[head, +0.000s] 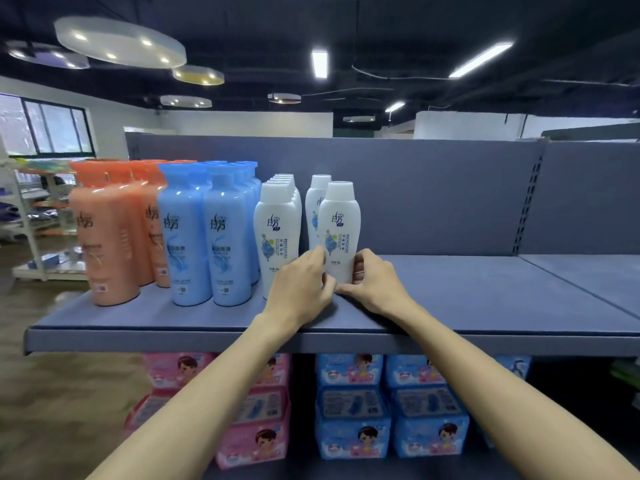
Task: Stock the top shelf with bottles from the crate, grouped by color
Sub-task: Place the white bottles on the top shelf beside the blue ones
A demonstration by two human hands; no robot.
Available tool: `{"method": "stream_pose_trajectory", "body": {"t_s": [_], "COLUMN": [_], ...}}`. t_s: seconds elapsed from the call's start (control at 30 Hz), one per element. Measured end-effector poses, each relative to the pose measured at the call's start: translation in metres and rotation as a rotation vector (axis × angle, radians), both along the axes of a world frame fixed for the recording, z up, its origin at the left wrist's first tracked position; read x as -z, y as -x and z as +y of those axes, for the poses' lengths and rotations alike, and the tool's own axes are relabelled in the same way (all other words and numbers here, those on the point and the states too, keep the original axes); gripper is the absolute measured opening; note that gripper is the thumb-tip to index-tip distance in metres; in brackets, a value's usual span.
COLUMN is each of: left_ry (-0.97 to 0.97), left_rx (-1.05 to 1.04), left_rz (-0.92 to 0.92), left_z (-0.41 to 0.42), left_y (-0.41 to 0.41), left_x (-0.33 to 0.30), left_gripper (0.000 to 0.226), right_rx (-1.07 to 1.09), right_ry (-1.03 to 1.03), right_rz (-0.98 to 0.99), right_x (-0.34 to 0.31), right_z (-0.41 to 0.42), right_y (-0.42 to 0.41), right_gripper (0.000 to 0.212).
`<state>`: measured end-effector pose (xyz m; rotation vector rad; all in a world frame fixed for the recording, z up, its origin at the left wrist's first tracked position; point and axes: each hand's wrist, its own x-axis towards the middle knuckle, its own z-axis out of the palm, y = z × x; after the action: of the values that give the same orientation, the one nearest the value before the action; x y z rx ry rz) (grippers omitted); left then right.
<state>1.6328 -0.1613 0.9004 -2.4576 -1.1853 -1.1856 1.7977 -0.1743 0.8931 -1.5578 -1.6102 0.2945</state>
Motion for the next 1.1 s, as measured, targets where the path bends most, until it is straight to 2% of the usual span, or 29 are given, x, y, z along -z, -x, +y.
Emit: {"method": "stream_pose_trajectory", "body": {"t_s": [0.3, 0.67, 1.1], "left_ry": [-0.055, -0.094, -0.117], "left_rx": [0.03, 0.053, 0.064], "left_rz": [-0.011, -0.016, -0.027], "left_z": [0.009, 0.01, 0.012], "left_y": [-0.001, -0.001, 0.0], "left_x": [0.006, 0.007, 0.01], "left_gripper": [0.013, 0.01, 0.01], "right_rx": [0.019, 0.026, -0.032], "right_ry": [0.103, 0.136, 0.075], "right_rz": [-0.131, -0.11, -0.086], "right_x": [-0.014, -0.016, -0.007], "right_z": [0.057, 0.095, 0.096], "right_y": [0.007, 0.005, 0.0], "right_gripper": [0.046, 0.046, 0.043]}}
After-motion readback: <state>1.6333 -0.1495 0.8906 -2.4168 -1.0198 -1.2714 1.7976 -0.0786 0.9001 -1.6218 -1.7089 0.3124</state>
